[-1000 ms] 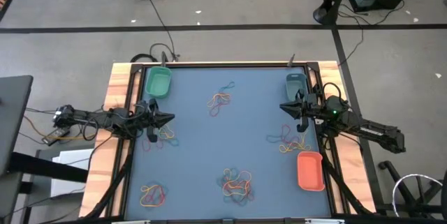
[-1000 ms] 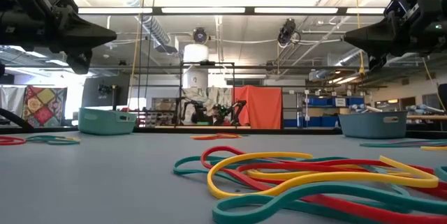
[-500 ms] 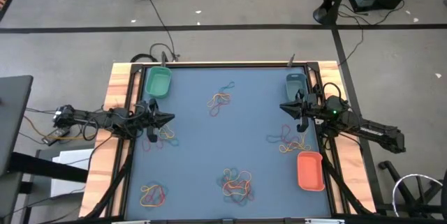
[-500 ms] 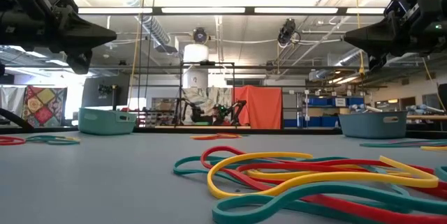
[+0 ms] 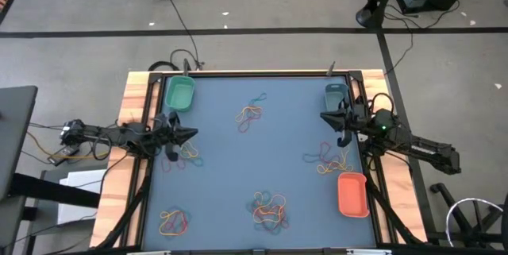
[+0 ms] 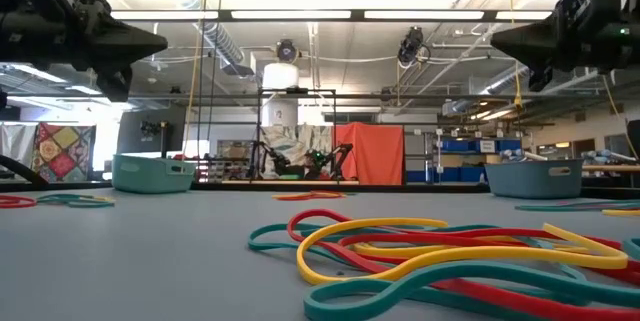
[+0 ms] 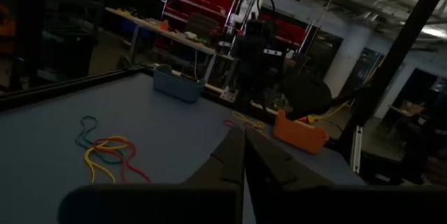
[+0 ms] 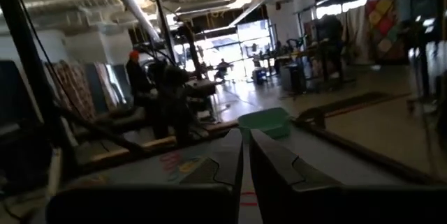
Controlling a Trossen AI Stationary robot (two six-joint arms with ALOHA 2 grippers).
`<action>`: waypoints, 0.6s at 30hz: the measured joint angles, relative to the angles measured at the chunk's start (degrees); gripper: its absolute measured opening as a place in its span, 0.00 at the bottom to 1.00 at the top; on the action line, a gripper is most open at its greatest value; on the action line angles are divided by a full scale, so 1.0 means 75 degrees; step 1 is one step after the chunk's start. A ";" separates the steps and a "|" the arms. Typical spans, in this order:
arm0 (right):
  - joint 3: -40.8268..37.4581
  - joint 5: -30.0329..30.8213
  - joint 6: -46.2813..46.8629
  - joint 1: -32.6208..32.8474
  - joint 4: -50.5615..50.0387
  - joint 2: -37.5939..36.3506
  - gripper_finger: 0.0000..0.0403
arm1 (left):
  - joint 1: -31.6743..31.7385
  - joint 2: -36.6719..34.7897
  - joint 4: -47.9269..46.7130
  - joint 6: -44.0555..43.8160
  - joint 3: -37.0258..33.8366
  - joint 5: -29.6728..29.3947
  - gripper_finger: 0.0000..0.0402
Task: Sort rubber bands into baskets
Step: Put the yellow rubber band into the green bin
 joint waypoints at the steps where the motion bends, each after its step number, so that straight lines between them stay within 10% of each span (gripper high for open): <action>1: 0.0000 0.0033 0.0048 0.0000 -0.0001 0.0000 0.10 | 0.0000 -0.0002 0.0051 0.0000 -0.0001 0.0000 0.04; 8: 0.0001 0.1551 0.0813 0.0000 -0.0192 0.0215 0.10 | 0.0000 0.0000 0.0123 -0.0353 0.0001 0.0000 0.04; 18: 0.0277 0.0533 0.1985 0.0000 -0.0325 0.2141 0.10 | 0.0092 0.0627 0.0224 0.0016 0.0008 -0.0737 0.05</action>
